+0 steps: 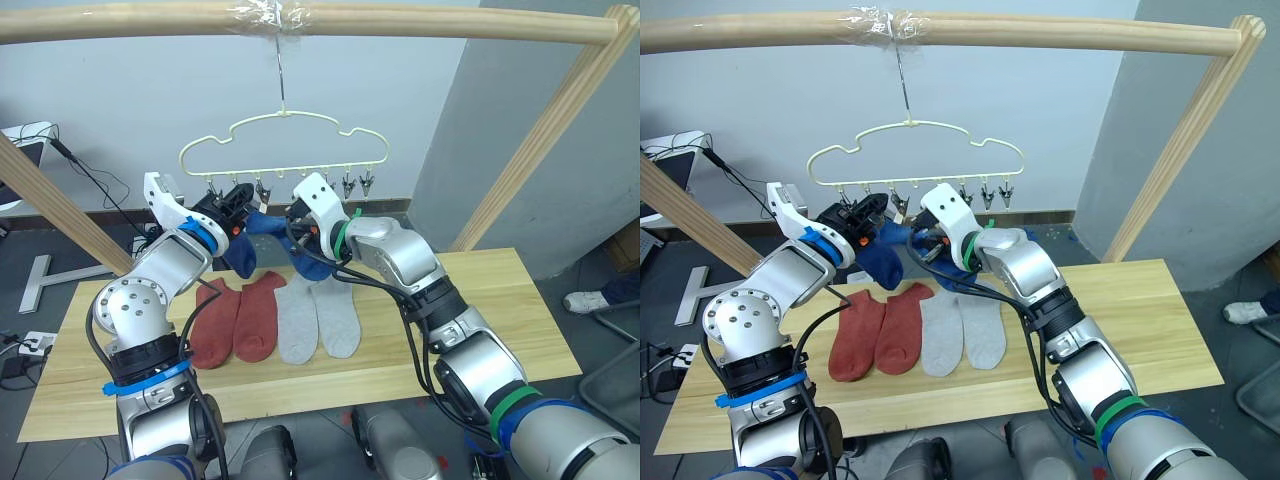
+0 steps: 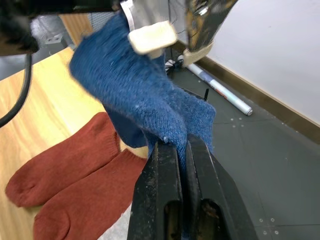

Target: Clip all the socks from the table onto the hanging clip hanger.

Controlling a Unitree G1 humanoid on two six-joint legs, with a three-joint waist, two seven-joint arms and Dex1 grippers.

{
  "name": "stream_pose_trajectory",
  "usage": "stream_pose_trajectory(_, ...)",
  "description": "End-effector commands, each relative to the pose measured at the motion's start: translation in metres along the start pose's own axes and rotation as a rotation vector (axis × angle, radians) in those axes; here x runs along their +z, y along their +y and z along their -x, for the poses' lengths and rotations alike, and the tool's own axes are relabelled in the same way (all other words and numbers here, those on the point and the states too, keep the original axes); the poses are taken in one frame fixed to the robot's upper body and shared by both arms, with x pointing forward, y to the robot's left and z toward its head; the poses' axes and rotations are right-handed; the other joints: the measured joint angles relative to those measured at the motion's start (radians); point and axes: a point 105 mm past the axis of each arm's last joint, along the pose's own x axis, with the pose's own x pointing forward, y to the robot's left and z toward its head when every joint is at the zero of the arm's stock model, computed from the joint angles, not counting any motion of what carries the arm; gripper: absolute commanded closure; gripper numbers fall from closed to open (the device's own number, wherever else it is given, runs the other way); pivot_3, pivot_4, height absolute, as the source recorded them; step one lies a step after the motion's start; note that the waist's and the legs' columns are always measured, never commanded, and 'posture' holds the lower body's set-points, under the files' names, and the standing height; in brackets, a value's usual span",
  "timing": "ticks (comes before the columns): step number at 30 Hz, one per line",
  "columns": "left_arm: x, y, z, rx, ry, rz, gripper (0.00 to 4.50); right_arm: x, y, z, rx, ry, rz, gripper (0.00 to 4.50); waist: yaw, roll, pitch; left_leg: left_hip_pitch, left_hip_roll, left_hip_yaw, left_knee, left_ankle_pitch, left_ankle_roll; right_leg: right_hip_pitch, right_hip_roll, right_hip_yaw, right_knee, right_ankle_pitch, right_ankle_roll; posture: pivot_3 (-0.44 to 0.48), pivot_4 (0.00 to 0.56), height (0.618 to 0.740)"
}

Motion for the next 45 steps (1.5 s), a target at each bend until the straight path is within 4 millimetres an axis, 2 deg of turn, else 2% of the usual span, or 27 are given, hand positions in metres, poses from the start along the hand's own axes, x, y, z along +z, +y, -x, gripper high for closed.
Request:
stream_pose_trajectory(1,0.008,-0.009,0.004,-0.028,-0.035,-0.03,4.32,0.017,-0.006,0.002,-0.035,-0.05,0.014,4.47,0.0,0.0,0.0,0.0,0.0,0.0,0.0,0.0,0.0,0.0,0.0,0.0,0.0,0.0,0.0,-0.253,0.196,0.74)
stream_pose_trajectory(8,0.007,-0.008,0.003,-0.028,-0.032,-0.03,4.32,0.019,-0.009,0.0,-0.053,-0.053,-0.007,4.47,0.0,0.0,0.0,0.0,0.0,0.0,0.0,0.0,0.0,0.0,0.0,0.0,0.0,0.0,0.0,-0.257,0.197,0.74)
stream_pose_trajectory(22,0.007,-0.008,0.002,-0.023,-0.042,-0.033,4.32,0.037,0.009,0.006,0.038,-0.121,0.004,4.47,0.0,0.0,0.0,0.0,0.0,0.0,0.0,0.0,0.0,0.0,0.0,0.0,0.0,0.0,0.0,-0.256,0.196,0.74)
stream_pose_trajectory(35,0.006,-0.006,0.001,-0.025,-0.041,-0.026,4.32,0.039,0.006,0.008,0.023,-0.126,0.008,4.47,0.0,0.0,0.0,0.0,0.0,0.0,0.0,0.0,0.0,0.0,0.0,0.0,0.0,0.0,0.0,-0.259,0.195,0.74)
stream_pose_trajectory(36,0.005,-0.007,0.001,-0.035,-0.035,-0.021,3.61,0.039,0.006,0.008,0.023,-0.126,0.008,4.5,0.0,0.0,0.0,0.0,0.0,0.0,0.0,0.0,0.0,0.0,0.0,0.0,0.0,0.0,0.0,-0.259,0.195,0.74)
stream_pose_trajectory(37,0.004,-0.011,0.001,-0.065,-0.016,-0.022,3.42,0.039,0.006,0.008,0.023,-0.126,0.008,4.5,0.0,0.0,0.0,0.0,0.0,0.0,0.0,0.0,0.0,0.0,0.0,0.0,0.0,0.0,0.0,-0.259,0.195,0.74)
stream_pose_trajectory(44,0.005,-0.013,0.002,-0.07,-0.028,-0.038,1.08,0.038,0.006,0.008,0.023,-0.124,0.009,4.5,0.0,0.0,0.0,0.0,0.0,0.0,0.0,0.0,0.0,0.0,0.0,0.0,0.0,0.0,0.0,-0.265,0.19,0.74)
stream_pose_trajectory(45,0.005,-0.014,0.002,-0.078,-0.029,-0.036,1.08,0.038,0.006,0.008,0.024,-0.123,0.009,4.5,0.0,0.0,0.0,0.0,0.0,0.0,0.0,0.0,0.0,0.0,0.0,0.0,0.0,0.0,0.0,-0.265,0.19,0.74)
